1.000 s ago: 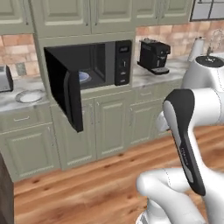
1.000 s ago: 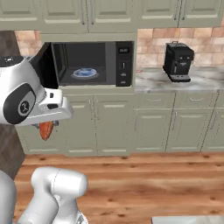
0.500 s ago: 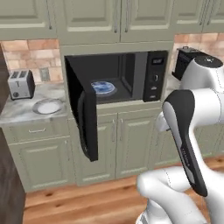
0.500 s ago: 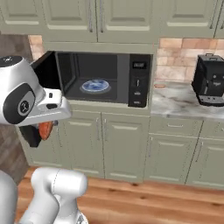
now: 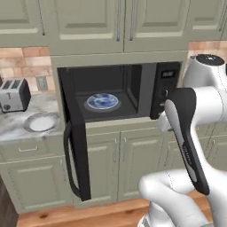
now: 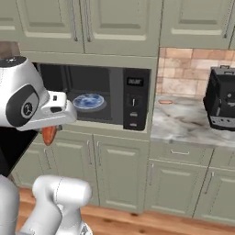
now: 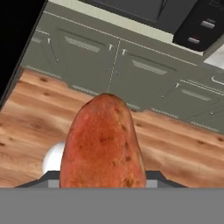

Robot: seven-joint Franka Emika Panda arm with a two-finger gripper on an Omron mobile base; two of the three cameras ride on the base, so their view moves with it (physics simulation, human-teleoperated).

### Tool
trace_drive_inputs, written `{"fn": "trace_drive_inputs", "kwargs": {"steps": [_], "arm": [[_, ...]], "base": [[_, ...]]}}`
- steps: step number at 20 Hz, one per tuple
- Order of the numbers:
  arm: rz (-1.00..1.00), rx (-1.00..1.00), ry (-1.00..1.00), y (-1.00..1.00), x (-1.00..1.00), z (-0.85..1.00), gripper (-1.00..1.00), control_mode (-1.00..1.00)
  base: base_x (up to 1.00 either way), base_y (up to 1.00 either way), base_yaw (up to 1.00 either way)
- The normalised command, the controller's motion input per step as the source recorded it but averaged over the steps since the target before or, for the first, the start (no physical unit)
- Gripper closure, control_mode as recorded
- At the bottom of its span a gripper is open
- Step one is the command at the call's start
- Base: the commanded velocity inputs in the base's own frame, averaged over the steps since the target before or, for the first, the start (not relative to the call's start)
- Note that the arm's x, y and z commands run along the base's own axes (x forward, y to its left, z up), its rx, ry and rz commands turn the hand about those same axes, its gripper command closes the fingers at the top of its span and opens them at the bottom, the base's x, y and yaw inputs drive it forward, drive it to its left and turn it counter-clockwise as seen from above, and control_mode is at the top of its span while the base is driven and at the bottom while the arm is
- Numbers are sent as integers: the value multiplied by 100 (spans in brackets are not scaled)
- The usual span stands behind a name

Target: Pick the sweet potato from the counter and place it in the microwave.

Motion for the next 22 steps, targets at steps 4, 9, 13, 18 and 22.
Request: {"fn": "trace_drive_inputs", "kwargs": {"steps": [4, 9, 13, 18, 22], "arm": [[0, 0, 0, 0, 0, 0, 100, 100], [0, 0, 0, 0, 0, 0, 100, 100], [0, 0, 0, 0, 0, 0, 100, 100], [0, 0, 0, 0, 0, 0, 100, 100], [0, 0, 0, 0, 0, 0, 100, 100]], "base": [[9, 0, 20], [62, 0, 11], [63, 0, 7], [16, 3, 7], [31, 9, 3]]}}
